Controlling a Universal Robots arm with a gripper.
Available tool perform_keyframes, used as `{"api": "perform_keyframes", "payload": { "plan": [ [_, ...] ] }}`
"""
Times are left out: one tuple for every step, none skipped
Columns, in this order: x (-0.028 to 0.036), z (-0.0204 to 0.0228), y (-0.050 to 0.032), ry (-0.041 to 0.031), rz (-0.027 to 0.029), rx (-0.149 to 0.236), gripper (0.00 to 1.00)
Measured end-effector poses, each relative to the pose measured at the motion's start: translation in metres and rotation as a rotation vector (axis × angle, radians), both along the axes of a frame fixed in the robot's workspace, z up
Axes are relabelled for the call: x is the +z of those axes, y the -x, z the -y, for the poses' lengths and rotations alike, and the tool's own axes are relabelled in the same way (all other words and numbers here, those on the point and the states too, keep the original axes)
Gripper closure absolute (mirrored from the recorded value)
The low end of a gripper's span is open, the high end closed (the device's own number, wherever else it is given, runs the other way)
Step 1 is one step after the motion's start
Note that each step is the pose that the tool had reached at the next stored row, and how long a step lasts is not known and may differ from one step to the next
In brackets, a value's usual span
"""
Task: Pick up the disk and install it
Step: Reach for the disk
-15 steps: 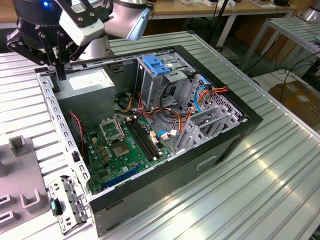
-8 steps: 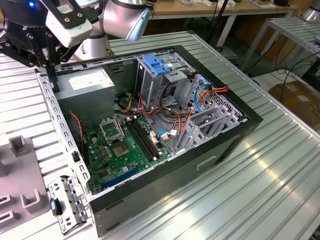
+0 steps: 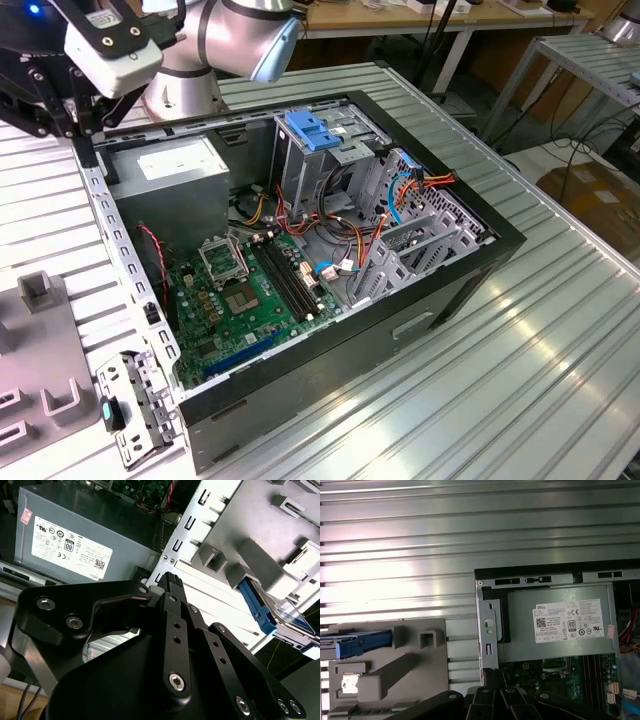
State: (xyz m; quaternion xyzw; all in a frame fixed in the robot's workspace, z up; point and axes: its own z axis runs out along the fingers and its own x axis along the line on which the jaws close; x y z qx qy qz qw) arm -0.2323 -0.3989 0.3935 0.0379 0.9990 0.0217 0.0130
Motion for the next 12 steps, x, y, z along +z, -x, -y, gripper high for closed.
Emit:
{"api": "perform_keyframes", "payload": {
  "plan": [
    [0.0,0.0,0.0022,0.0,0.0001,0.0,0.89],
    [0.0,0.0,0.0037,0.0,0.0001,0.0,0.89],
    [0.0,0.0,0.0058,-0.0001,0.0001,0.0,0.89],
    [0.0,0.0,0.0071,0.0,0.0001,0.0,0.89],
    [0.0,0.0,0.0098,0.0,0.0,0.0,0.89],
    [-0.0001,0.0,0.0128,0.0,0.0001,0.0,0.89],
    [-0.0001,0.0,0.0161,-0.0001,0.0002,0.0,0.89],
    [-0.0001,-0.0001,0.0202,-0.0001,0.0002,0.0,0.89],
    [-0.0001,-0.0004,0.0246,0.0,0.0001,0.0,0.89],
    [-0.0001,-0.001,0.0276,0.0,0.0001,0.0,0.89],
    [-0.0001,-0.0027,0.031,0.0,0.0001,0.0,0.89],
    [-0.0002,-0.0055,0.0349,0.0,0.0001,0.0,0.89]
  ]
}}
